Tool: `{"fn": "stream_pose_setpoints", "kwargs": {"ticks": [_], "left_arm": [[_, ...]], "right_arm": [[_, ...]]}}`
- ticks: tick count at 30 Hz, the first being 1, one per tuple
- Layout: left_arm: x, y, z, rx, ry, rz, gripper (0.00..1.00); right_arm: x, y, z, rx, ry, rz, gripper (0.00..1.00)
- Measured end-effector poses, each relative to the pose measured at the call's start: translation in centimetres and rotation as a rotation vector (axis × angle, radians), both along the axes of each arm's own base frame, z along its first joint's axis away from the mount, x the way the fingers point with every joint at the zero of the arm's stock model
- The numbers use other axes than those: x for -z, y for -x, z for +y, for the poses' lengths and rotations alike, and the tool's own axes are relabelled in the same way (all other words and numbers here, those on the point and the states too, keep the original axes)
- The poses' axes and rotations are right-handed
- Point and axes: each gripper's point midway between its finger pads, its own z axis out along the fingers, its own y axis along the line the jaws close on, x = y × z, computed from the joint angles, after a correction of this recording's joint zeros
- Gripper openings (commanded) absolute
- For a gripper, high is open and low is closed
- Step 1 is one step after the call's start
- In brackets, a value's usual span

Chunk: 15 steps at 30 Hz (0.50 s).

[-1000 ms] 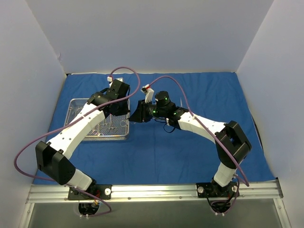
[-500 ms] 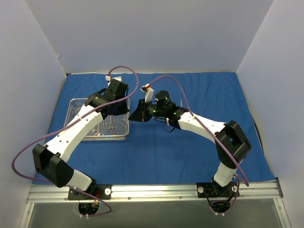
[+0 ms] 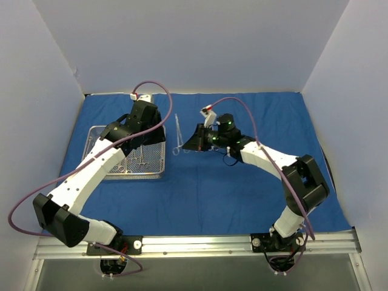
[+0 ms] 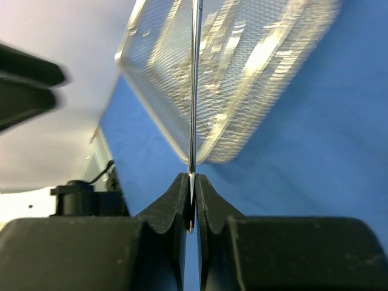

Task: Open and lay out the surgical kit
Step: Place the medical item in the surgical kit.

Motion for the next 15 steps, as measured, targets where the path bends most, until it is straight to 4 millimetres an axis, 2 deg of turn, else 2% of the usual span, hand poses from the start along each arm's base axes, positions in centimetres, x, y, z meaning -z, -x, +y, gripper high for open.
{"fn": "stream_pose_setpoints", "kwargs": {"ticks": [2, 3, 6, 7, 12, 13, 15], "left_arm": [[-0.8, 0.0, 0.3, 0.003, 0.009, -0.024, 0.7], [-1.1, 0.0, 0.5, 0.003, 0.014, -0.038, 0.82], [-1.5, 0.0, 1.7, -0.004, 0.015, -0.063, 0.99], [-1.6, 0.1, 2.5, -0.018, 0.016, -0.07, 0.94], [-0.7, 0.4, 5.8, -0.062, -0.006, -0.068, 0.94], [-0.4, 0.6, 6.7, -0.072, -0.016, -0.063, 0.94], [0.2, 0.8, 7.8, -0.083, -0.031, -0.059, 0.94]], "right_arm": [[0.0, -1.2, -2.5, 0.048, 0.022, 0.004, 0.0], [-0.1, -1.8, -3.7, 0.071, 0.034, 0.002, 0.0], [-0.2, -3.7, -8.1, 0.146, 0.075, -0.009, 0.0], [-0.1, -4.3, -9.7, 0.172, 0.092, -0.01, 0.0], [2.4, -6.3, -18.2, 0.32, 0.218, 0.047, 0.0], [3.1, -6.4, -19.7, 0.347, 0.245, 0.063, 0.0], [3.8, -6.5, -21.4, 0.37, 0.281, 0.079, 0.0]]}}
